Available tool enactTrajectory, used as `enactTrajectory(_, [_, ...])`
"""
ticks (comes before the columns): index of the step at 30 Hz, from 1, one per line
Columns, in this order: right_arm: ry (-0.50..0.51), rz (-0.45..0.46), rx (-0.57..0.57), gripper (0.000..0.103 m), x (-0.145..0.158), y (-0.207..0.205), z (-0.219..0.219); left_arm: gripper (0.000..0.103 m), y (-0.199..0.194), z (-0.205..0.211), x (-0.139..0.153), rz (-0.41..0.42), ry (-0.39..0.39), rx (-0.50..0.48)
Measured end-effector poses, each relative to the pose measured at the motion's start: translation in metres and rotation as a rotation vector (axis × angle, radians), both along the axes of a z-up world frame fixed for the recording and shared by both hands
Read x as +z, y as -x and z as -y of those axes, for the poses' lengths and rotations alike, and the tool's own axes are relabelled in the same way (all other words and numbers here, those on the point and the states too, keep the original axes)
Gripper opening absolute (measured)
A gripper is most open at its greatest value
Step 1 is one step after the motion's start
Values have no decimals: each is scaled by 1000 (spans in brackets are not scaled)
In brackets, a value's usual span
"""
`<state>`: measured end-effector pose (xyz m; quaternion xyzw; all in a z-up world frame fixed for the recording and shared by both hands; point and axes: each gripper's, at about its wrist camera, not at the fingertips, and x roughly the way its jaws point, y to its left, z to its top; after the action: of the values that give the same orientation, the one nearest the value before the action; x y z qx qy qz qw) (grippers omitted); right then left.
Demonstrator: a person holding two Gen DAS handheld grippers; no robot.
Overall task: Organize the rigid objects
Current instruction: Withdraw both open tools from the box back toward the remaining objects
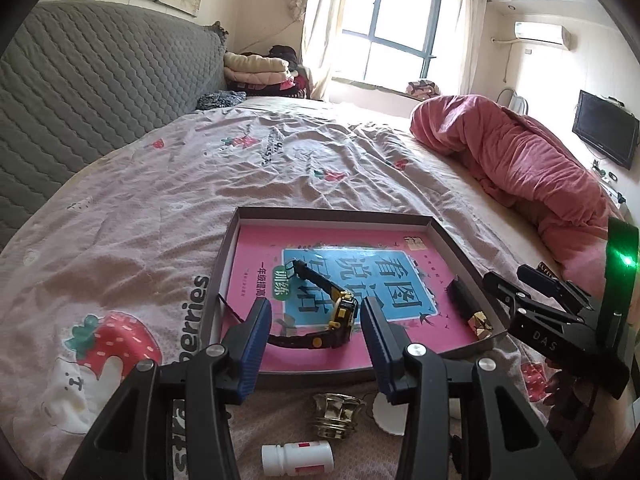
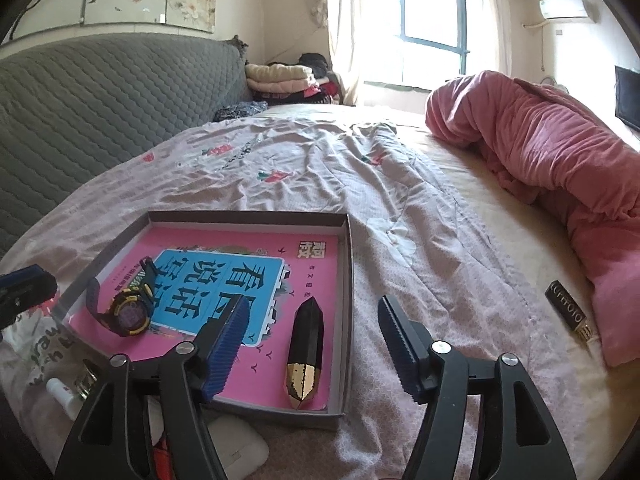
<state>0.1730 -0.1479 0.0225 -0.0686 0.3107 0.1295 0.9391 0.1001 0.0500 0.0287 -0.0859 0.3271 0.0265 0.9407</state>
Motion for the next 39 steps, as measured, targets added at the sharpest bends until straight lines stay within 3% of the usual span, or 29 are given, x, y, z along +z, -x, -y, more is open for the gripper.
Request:
enactTrajectory(23, [-65, 106, 83, 76, 28, 43, -4, 48, 21, -12, 14, 14, -2, 24])
enactTrajectory(26, [-67, 108, 64, 76, 27, 48, -3, 56, 24, -14, 15, 1, -5, 15])
enactTrajectory(33, [-135, 38, 48, 76, 22, 51, 7, 57, 36, -13, 11, -21, -8, 6])
enactTrajectory(39, [-103, 38, 39, 76, 21, 66, 6, 57, 43, -9, 4, -53, 3, -12])
